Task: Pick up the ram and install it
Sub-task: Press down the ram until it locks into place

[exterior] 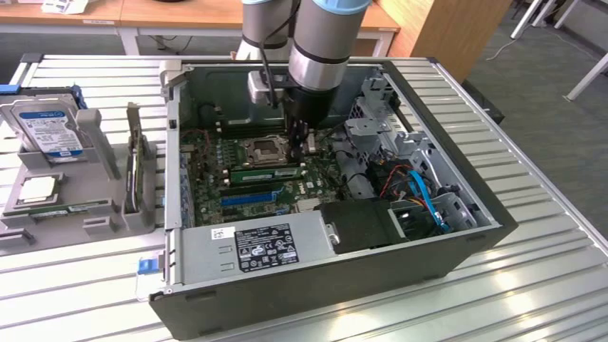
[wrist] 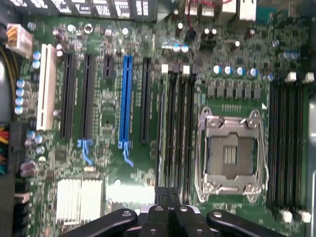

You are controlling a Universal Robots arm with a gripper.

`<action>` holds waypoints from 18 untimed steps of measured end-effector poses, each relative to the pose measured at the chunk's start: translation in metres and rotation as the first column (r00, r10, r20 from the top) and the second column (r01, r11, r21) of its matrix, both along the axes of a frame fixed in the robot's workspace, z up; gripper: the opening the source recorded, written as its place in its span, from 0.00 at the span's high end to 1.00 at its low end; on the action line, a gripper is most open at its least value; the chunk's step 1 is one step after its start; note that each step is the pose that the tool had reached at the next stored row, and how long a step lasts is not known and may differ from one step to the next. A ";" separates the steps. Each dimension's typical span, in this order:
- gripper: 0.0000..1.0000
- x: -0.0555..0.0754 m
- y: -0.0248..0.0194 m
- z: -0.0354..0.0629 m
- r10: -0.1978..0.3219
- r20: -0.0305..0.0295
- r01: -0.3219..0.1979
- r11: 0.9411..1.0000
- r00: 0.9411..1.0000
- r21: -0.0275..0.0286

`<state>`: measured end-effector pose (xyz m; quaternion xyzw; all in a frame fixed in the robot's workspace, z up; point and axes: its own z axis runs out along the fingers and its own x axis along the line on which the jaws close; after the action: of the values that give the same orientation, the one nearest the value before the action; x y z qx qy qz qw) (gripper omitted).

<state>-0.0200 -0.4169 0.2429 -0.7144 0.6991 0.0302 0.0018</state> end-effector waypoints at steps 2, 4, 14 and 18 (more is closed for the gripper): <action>0.90 -0.005 -0.0001 0.0001 0.000 0.000 0.000 1.000 1.000 0.000; 0.90 -0.010 0.0000 0.0001 0.000 0.001 0.000 1.000 1.000 0.000; 0.90 -0.033 -0.0001 0.0001 0.000 0.002 0.000 1.000 1.000 0.000; 0.90 -0.043 0.0000 0.0000 0.000 0.002 0.000 1.000 1.000 0.000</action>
<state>-0.0627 -0.4169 0.2430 -0.7144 0.6991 0.0294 0.0026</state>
